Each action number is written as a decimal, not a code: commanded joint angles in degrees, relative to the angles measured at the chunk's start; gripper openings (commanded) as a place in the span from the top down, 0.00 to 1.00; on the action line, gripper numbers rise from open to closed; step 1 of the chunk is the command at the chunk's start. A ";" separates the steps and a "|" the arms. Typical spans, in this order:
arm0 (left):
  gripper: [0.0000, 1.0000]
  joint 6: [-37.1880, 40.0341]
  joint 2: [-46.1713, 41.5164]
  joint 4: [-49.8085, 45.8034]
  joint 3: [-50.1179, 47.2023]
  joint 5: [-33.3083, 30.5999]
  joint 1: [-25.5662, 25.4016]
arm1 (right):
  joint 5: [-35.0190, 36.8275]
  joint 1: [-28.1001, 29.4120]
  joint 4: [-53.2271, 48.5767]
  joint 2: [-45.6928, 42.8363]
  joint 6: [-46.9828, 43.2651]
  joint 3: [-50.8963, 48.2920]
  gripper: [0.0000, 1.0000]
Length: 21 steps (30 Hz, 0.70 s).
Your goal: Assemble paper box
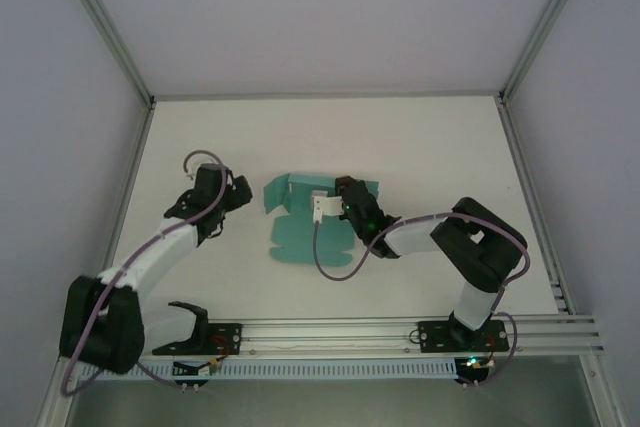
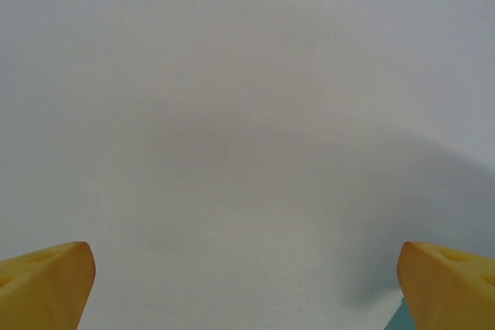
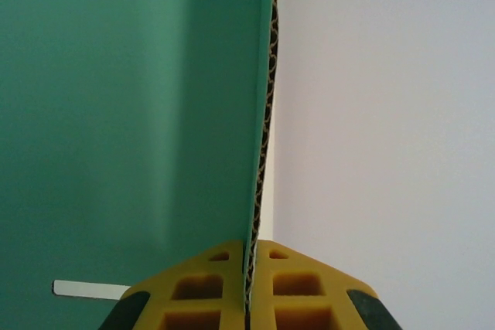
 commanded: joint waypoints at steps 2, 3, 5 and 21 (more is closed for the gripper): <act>0.00 7.46 6.10 7.36 1.21 11.96 -1.62 | -1.00 1.02 -7.20 1.98 -2.09 -1.16 1.00; 0.00 9.26 7.81 8.94 1.48 12.17 -2.16 | -1.18 1.14 -9.39 1.76 -1.09 -0.64 1.00; 0.00 11.83 11.47 10.65 2.78 13.68 -2.69 | -2.01 1.11 -10.21 1.66 0.49 0.01 1.00; 0.05 18.01 17.19 19.10 3.60 25.83 -11.36 | -3.10 1.03 -12.12 2.39 3.01 1.80 1.00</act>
